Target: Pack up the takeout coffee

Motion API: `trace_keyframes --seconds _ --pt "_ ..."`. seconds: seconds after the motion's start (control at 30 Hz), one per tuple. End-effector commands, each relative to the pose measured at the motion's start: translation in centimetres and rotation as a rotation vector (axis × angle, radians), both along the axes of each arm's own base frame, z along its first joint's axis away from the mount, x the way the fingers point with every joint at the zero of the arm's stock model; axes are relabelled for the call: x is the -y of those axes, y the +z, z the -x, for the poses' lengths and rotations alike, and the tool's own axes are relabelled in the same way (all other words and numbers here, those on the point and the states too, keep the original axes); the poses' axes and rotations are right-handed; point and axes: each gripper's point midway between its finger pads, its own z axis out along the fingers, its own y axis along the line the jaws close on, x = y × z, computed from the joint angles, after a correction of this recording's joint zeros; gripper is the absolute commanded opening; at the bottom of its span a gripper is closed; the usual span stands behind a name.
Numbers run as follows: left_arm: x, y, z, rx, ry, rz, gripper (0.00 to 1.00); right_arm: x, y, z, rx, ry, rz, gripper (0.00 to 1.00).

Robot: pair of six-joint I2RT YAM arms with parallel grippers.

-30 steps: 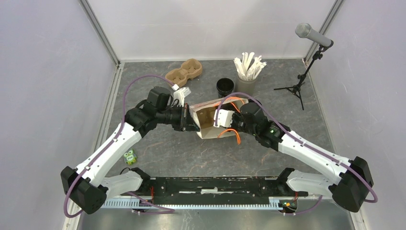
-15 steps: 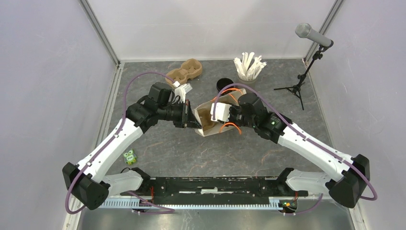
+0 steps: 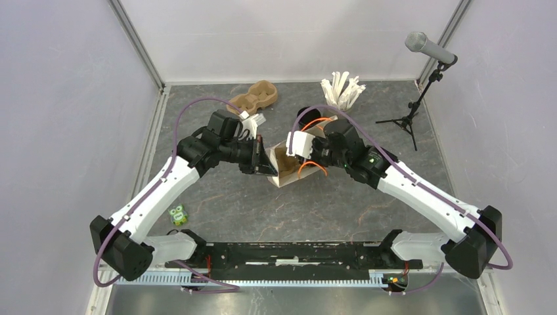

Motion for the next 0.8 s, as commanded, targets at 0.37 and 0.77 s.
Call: trace_keyframes --seconds 0.37,0.77 --pt "-0.4 1.9 -1.7 -0.056 0.070 0.046 0.10 -0.6 5.3 -3.5 0.075 -0.083 -0.122 0.29" --pt "-0.5 2.3 -2.7 -0.103 0.117 0.062 0.11 -1.3 8.4 -3.6 0.094 -0.097 -0.236 0.29"
